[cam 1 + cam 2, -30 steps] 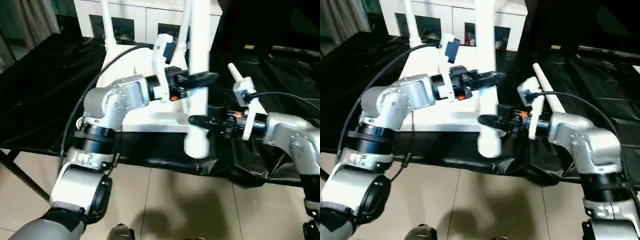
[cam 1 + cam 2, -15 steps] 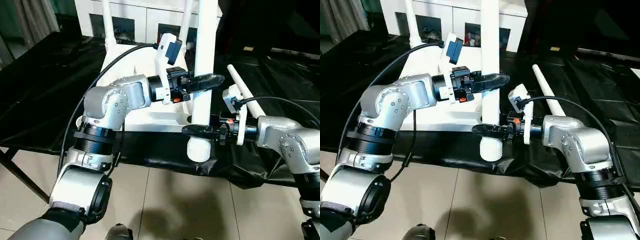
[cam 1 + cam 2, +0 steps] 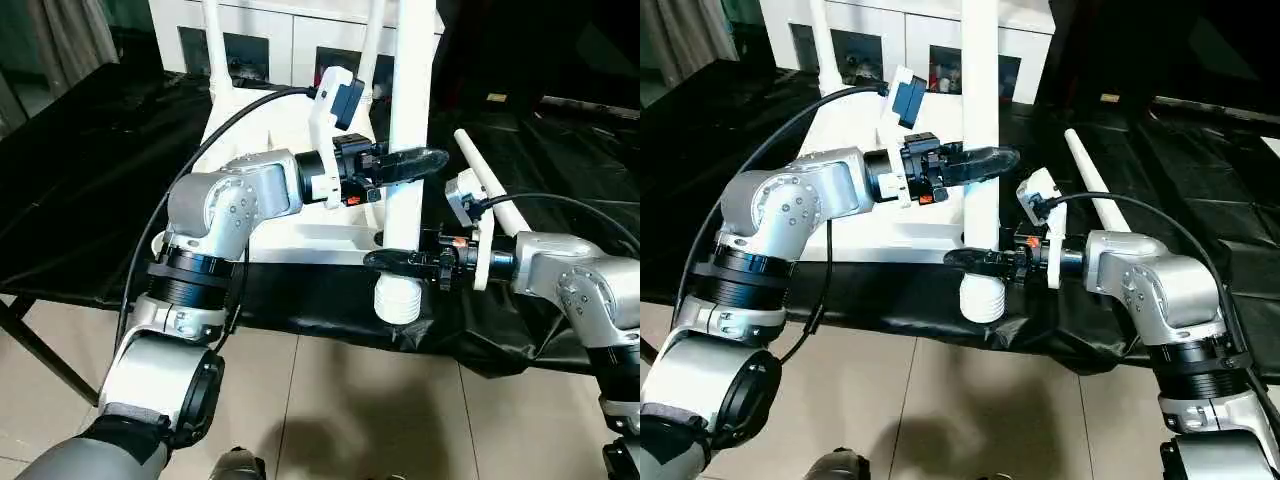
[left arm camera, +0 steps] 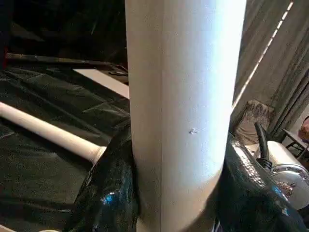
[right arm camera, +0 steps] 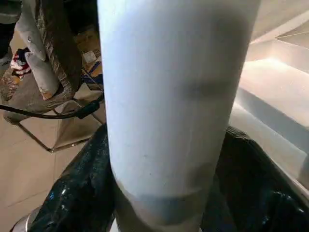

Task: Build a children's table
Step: Pick table leg

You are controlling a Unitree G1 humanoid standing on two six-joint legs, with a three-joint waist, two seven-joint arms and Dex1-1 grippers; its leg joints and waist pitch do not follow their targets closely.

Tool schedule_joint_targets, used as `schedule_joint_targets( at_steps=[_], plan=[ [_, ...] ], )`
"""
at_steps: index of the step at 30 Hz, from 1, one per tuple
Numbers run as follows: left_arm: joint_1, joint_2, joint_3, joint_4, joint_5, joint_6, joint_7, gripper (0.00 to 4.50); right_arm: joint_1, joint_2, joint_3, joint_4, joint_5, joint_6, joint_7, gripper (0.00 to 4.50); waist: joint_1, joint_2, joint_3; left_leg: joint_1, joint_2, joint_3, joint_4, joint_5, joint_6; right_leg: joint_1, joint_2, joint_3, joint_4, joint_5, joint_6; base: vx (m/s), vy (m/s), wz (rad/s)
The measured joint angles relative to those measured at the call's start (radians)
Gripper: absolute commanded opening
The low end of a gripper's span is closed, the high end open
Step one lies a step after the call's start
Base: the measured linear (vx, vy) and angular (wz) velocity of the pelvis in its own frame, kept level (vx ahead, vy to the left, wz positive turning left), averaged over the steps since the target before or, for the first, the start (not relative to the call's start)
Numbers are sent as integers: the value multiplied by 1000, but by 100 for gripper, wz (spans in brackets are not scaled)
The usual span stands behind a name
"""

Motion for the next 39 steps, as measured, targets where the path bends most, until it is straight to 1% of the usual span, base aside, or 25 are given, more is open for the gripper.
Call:
schedule_joint_targets(
  at_steps=[5, 6, 9, 11, 13, 18, 31, 34, 36, 39],
  plan=[
    [0, 1, 0, 0, 0, 1, -2, 181, -1, 0, 2, 2, -1, -3, 4, 295, 0, 0, 0, 0, 0, 0, 0, 0, 0, 0, 0, 0, 0, 0, 0, 0, 0, 0],
    [0, 7, -8, 0, 1, 0, -13, 181, -2, -1, 8, 5, -5, -7, 10, 295, 2, 3, -1, 0, 0, -1, 0, 0, 0, 0, 0, 0, 0, 0, 0, 0, 0, 0],
    [0, 30, -44, 0, 13, -7, -55, 181, -1, -2, 27, 12, -13, -9, 23, 295, 0, 6, -2, 0, 0, -2, 0, 0, 0, 0, 0, 0, 0, 0, 0, 0, 0, 0],
    [0, 34, -63, 1, 26, -12, -72, 181, 5, -1, 29, 12, -12, -9, 23, 266, 1, 6, -2, 0, 0, -2, 0, 0, 0, 0, 0, 0, 0, 0, 0, 0, 0, 0],
    [0, 34, -67, 1, 34, -15, -73, 181, 11, 2, 29, 10, -8, -9, 21, 259, 0, 6, -2, 0, 0, -2, 0, 0, 0, 0, 0, 0, 0, 0, 0, 0, 0, 0],
    [7, 36, -72, 1, 40, -26, -82, 181, 25, 6, 29, 9, -9, -25, 16, 259, -1, 6, -2, 0, 0, -1, 0, 0, 0, 0, 0, 0, 0, 0, 0, 0, 0, 0],
    [17, 53, -79, 2, 49, -31, -110, 180, 48, -4, 31, 7, -8, -28, 43, 259, 0, 6, -2, 0, 0, -1, 0, 0, 0, 0, 0, 0, 0, 0, 0, 0, 0, 0],
    [17, 57, -84, 2, 49, -31, -123, 180, 67, -12, 35, 2, -12, -41, 63, 259, 1, 6, -2, 0, 0, -1, 0, 0, 0, 0, 0, 0, 0, 0, 0, 0, 0, 0],
    [17, 56, -85, 2, 49, -31, -124, 180, 70, -12, 48, 2, -13, -41, 63, 259, 0, 6, -2, 0, 0, -1, 0, 0, 0, 0, 0, 0, 0, 0, 0, 0, 0, 0],
    [17, 52, -86, 2, 49, -31, -125, 180, 70, -10, 51, 3, -13, -45, 63, 259, -1, 6, -2, 1, 0, -1, 0, 0, 0, 0, 0, 0, 0, 0, 0, 0, 0, 0]
  ],
)
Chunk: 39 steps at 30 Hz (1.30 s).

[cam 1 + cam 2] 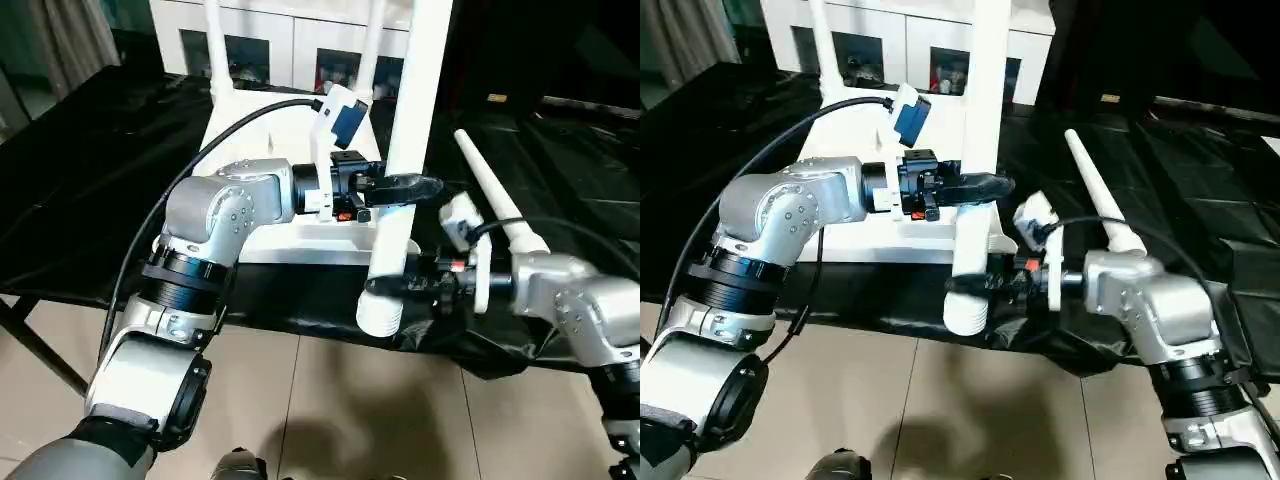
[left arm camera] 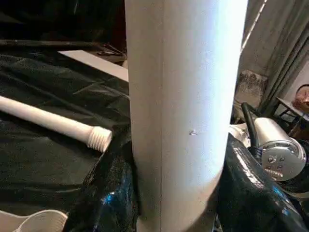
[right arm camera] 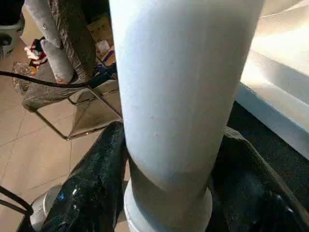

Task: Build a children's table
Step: Pick table leg

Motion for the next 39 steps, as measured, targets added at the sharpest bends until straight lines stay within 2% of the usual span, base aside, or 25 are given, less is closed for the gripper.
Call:
schedule_joint_targets(
  at_steps=[10, 11, 17, 26, 27, 28, 29, 32, 35, 36, 39],
  plan=[
    [11, -6, 0, -3, -2, 7, 0, 180, 0, 13, 1, 5, 0, -4, 1, 259, 1, 0, 0, 0, 0, 0, 0, 0, 0, 0, 0, 0, 0, 0, 0, 0, 0, 0],
    [15, -6, 0, -3, -3, 8, 0, 180, 0, 13, 1, 6, 1, -4, 2, 229, 1, 0, 0, 0, 0, 0, 0, 0, 0, 0, 0, 0, 0, 0, 0, 0, 0, 0],
    [17, -7, 1, -3, -4, 11, 1, 180, 0, 13, 1, 6, 2, -2, 10, 192, 0, 0, 0, 0, 0, 0, 0, 0, 0, 0, 0, 0, 0, 0, 0, 0, 0, 0],
    [17, -23, 4, -2, -5, 12, 12, 180, 4, 13, -1, 6, 9, -1, 8, 185, 1, 0, 0, 0, 0, 0, 0, 0, 0, 0, 0, 0, 0, 0, 0, 0, 0, 0],
    [17, -26, 6, 0, -7, 15, 14, 215, 4, 13, -2, 6, 9, -1, 7, 185, 1, 0, 0, 0, 0, 0, 0, 0, 0, 0, 0, 0, 0, 0, 0, 0, 0, 0],
    [16, -32, 20, 9, -11, 29, 19, 215, 6, 14, -4, 6, 12, -1, 6, 185, 0, 0, 0, 0, 0, 0, 0, 0, 0, 0, 0, 0, 0, 0, 0, 0, 0, 0],
    [16, -35, 28, 16, -17, 36, 24, 236, 11, 17, -9, 6, 15, 0, 3, 185, 0, 0, 0, 0, 0, 0, 0, 0, 0, 0, 0, 0, 0, 0, 0, 0, 0, 0],
    [18, -66, 76, 20, -41, 12, 55, 253, 22, 70, -54, 6, 35, -2, -40, 185, 0, -1, 0, 0, 0, 0, 0, 0, 0, 0, 0, 0, 0, 0, 0, 0, 0, 0],
    [38, -121, 115, -3, -32, -149, 119, 278, 32, 133, -134, 7, 84, -5, -106, 185, 1, -1, 0, -1, 0, 0, 0, 0, 0, 0, 0, 0, -1, 0, 0, 0, 0, 0],
    [39, -125, 122, -5, -28, -173, 126, 281, 33, 134, -143, 7, 89, -5, -114, 185, 1, -1, 0, -1, 0, 0, 0, 0, 0, 0, 0, 0, -1, 0, 0, 0, 0, 0],
    [62, -182, 222, -36, -51, -255, 212, 281, 63, 152, -190, 2, 104, -22, -161, 185, 0, 0, 0, 0, 0, 0, 0, 0, 0, 1, 0, 0, -1, 0, 0, 0, 0, 0]
  ],
)
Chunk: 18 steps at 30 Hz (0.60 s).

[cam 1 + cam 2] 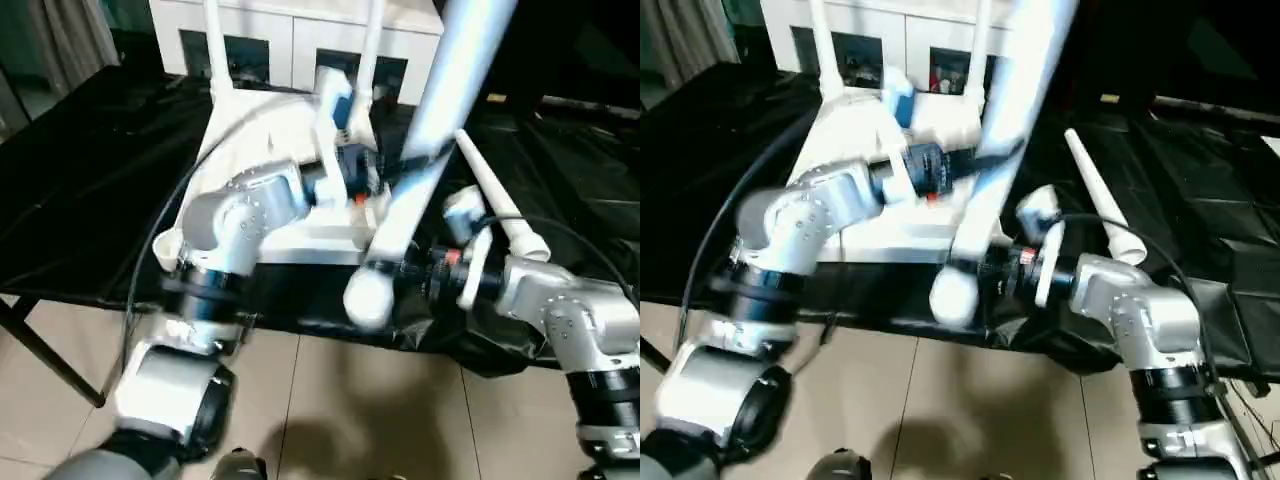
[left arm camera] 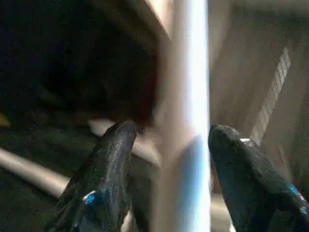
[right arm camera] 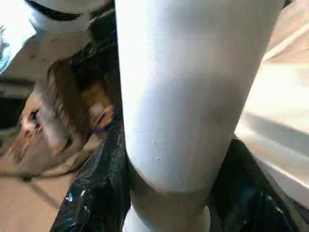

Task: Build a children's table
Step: Pick table leg

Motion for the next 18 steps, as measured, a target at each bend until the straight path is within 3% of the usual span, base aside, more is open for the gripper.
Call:
schedule_joint_targets(
  at_steps=[3, 5, 10, 13, 14, 18],
  plan=[
    [10, -19, 47, -11, -17, -40, 45, 281, 25, 16, -22, -9, 10, -11, -34, 185, -1, 0, 0, 0, 0, 0, 0, 0, 0, 0, 0, -1, 0, 0, 0, 0, 0, 0],
    [55, -37, 63, -54, 4, -112, 111, 281, 63, 42, -48, -53, -23, -51, -114, 185, 0, 2, -2, 0, 0, -1, -1, 0, 0, 1, 0, 0, -2, 0, 0, 0, 0, 0],
    [241, 84, 10, -96, 256, -268, 261, 281, 191, 30, -47, -187, -249, -139, -380, 185, -8, 4, -6, 2, 0, -1, -11, 0, 0, 3, 1, -1, -15, -1, 4, 0, 0, 0],
    [391, 144, -31, -119, 405, -333, 315, 281, 268, 73, -53, -252, -369, -207, -525, 185, -19, -7, -9, 1, 0, 0, -16, 1, -2, 0, 1, -1, -16, -1, 6, 0, 0, 0],
    [496, 149, -43, -182, 456, -364, 348, 281, 319, 132, -53, -289, -428, -281, -603, 185, -23, -14, -18, 1, 0, 1, -20, 1, -2, -1, 1, -1, -18, -2, 7, 0, 0, 0],
    [608, 127, -63, -195, 514, -378, 386, 281, 370, 194, -60, -304, -477, -359, -696, 185, -28, -23, -20, -2, 0, 1, -18, 1, -2, -1, 2, 0, -18, -3, 10, 0, 0, 0]
  ],
)
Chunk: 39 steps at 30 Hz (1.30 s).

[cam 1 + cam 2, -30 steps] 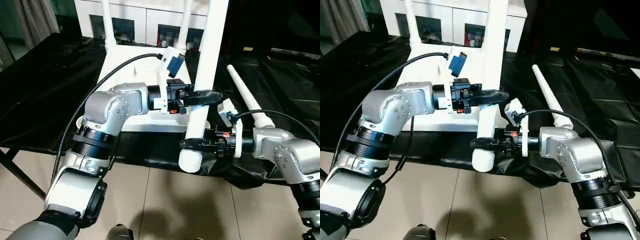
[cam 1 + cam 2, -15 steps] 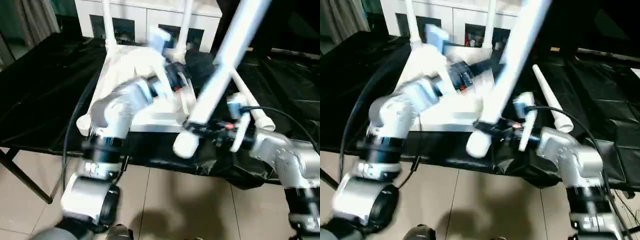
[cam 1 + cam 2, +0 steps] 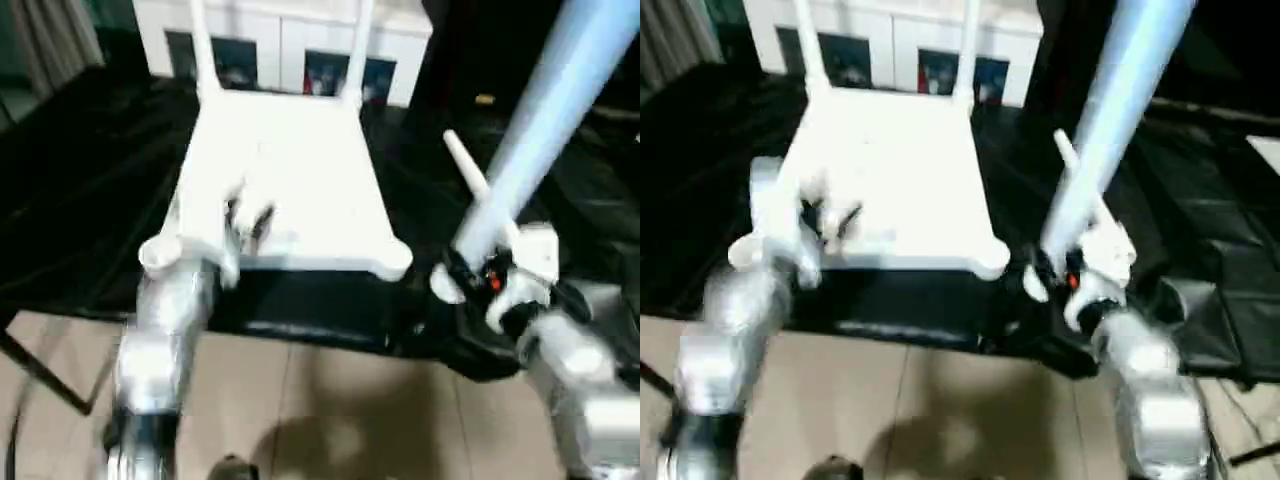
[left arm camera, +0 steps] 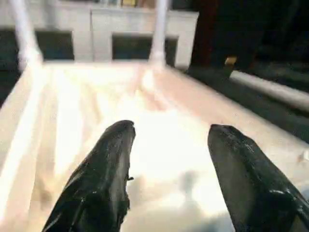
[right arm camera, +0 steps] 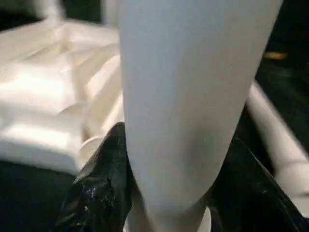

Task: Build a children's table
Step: Pick table leg

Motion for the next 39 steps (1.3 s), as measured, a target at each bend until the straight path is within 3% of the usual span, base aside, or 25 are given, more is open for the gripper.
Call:
schedule_joint_targets(
  at_steps=[3, 8, 10, 11, 12, 13, 14, 15, 16, 17, 18, 21, 23, 24, 26, 27, 28, 29, 31, 32, 33, 34, 35, 37, 39],
  plan=[
    [1, -12, -11, -26, 3, -23, 23, 281, 40, 37, -19, -8, 3, -25, -29, 185, -4, 2, -2, 1, 0, 0, 0, 0, 0, 1, 0, 0, -2, 0, 0, 0, 0, 0],
    [36, -33, -33, -12, 26, -54, 70, 281, 133, 57, 7, -17, -15, -62, -57, 185, -34, 25, -2, 20, -2, -3, -6, -1, 1, 19, 0, -4, -20, -3, 5, 0, 0, 0],
    [37, -45, -35, -2, 42, -68, 83, 281, 147, 64, 26, -21, -26, -92, -61, 185, -64, 47, 12, 45, 4, -21, -12, -7, -1, 56, 4, -53, -57, -5, 4, 0, 0, 0],
    [33, -48, -41, 7, 49, -78, 88, 281, 157, 74, 35, -31, -29, -107, -60, 185, -61, 61, 20, 56, 16, -19, -26, -9, -3, 86, -2, -80, -43, -33, -11, 0, 0, 0],
    [13, -47, -54, 19, 55, -83, 90, 281, 176, 80, 33, -44, -31, -121, -60, 185, -52, 61, 23, 59, 16, -4, -26, -9, -3, 87, -9, -81, 35, -85, -30, 0, 0, 0],
    [1, -48, -57, 22, 60, -90, 93, 281, 180, 81, 35, -44, -32, -126, -58, 185, -40, 37, 16, 66, 13, 15, -23, -9, -3, 109, -15, -61, 82, -127, -35, 63, -76, -11],
    [2, -54, -56, 33, 63, -101, 103, 281, 171, 74, 34, -43, -32, -131, -49, 185, -34, 19, 11, 78, 13, 28, -10, -30, -10, 115, 2, -24, 99, -172, -12, 69, -115, -10],
    [15, -59, -62, 38, 67, -107, 105, 281, 172, 68, 34, -43, -31, -136, -47, 185, -25, 23, 14, 78, 8, 23, 39, -78, 3, 119, -2, -25, 90, -174, -12, 69, -115, -10],
    [25, -59, -67, 44, 72, -114, 111, 281, 173, 66, 34, -43, -29, -142, -40, 185, -16, 33, 10, 68, -4, -5, 84, -98, 24, 133, -3, -23, 86, -174, -12, 94, -3, -12],
    [26, -59, -76, 51, 81, -124, 115, 281, 186, 64, 32, -42, -27, -146, -34, 185, -16, 40, 4, 74, -27, -22, 88, -105, 36, 137, 2, -26, 74, -173, -12, 104, -1, 11],
    [26, -58, -83, 50, 82, -132, 117, 281, 192, 61, 32, -39, -27, -151, -31, 185, -18, 51, -3, 89, -31, -23, 41, -92, 11, 136, 14, -28, 64, -170, -14, 104, -1, 11],
    [78, -39, -73, 42, 89, -144, 125, 281, 192, 64, 58, -20, -26, -154, -19, 185, -35, 42, -12, 96, -29, -26, 17, -90, 10, 139, 22, -26, 28, -148, -38, 54, 23, 8],
    [96, -36, -56, 41, 90, -144, 132, 281, 186, 65, 65, -20, -23, -163, -11, 185, -50, 38, -15, 96, -32, -27, 17, -95, 23, 144, 19, -27, 23, -151, -42, 91, 32, 5],
    [96, -38, -55, 40, 90, -144, 132, 281, 185, 64, 64, -19, -20, -164, -10, 185, -51, 36, -17, 79, -39, -35, 22, -99, 37, 157, 15, -34, 13, -153, -22, 91, 33, 7],
    [91, -53, -79, 26, 91, -153, 132, 281, 191, 60, 52, -3, -20, -168, -11, 185, -59, 47, -24, 42, -45, -64, 47, -115, 125, 180, 10, -83, -30, -146, -3, 56, 37, 53],
    [92, -55, -89, 20, 91, -158, 132, 281, 190, 58, 53, 0, -21, -168, -10, 185, -59, 49, -25, 32, -47, -74, 51, -117, 136, 193, 7, -108, -45, -146, 0, 68, 29, 67],
    [96, -49, -88, 20, 91, -164, 133, 281, 182, 64, 55, 3, -20, -169, -9, 185, -64, 50, -27, 46, -46, -82, 42, -116, 118, 189, 9, -108, -42, -150, 2, 156, -21, 50],
    [110, -32, -71, 22, 91, -167, 135, 281, 153, 77, 85, 5, -20, -171, -5, 185, -69, 48, -26, 60, -54, -82, 37, -118, 77, 170, 8, -90, 12, -165, -19, 148, -41, 13],
    [112, -13, -44, 31, 91, -167, 145, 281, 155, 87, 109, -8, -19, -188, 1, 185, -74, 42, -28, 77, -72, -89, 41, -127, 68, 105, 6, -46, 121, -171, -20, 118, -42, 4],
    [107, -17, -44, 30, 91, -171, 145, 281, 171, 80, 107, -11, -19, -194, 6, 185, -78, 30, -29, 89, -85, -84, 39, -130, 68, 65, 7, -21, 125, -166, -11, 56, -46, 3],
    [103, -22, -47, 29, 91, -173, 145, 281, 180, 74, 103, -11, -18, -194, 7, 185, -82, 14, -28, 96, -98, -74, 39, -134, 63, 45, 0, -1, 81, -157, -17, 56, -46, 3],
    [100, -32, -54, 30, 91, -175, 145, 281, 186, 64, 97, -9, -19, -195, 10, 185, -82, -2, -23, 101, -105, -64, 44, -140, 54, 46, -1, 26, 77, -114, -3, 29, -78, 12],
    [101, -53, -73, 33, 92, -174, 144, 281, 204, 43, 86, -7, -20, -195, 16, 185, -71, -3, -18, 104, -101, -57, 53, -156, 94, 61, 7, 32, 67, -122, -7, 54, -72, 9],
    [99, -66, -119, 33, 100, -174, 139, 281, 207, 26, 71, -2, -21, -195, 19, 185, -63, 3, -17, 97, -100, -64, 88, -168, 113, 88, 12, 32, 49, -121, -11, 69, -51, 5],
    [99, -54, -120, 20, 101, -175, 140, 281, 195, 41, 71, -4, -18, -207, 20, 185, -53, 26, -18, 89, -79, -69, 54, -152, 90, 118, 37, 22, 28, -120, -15, 72, -18, 7]
  ],
)
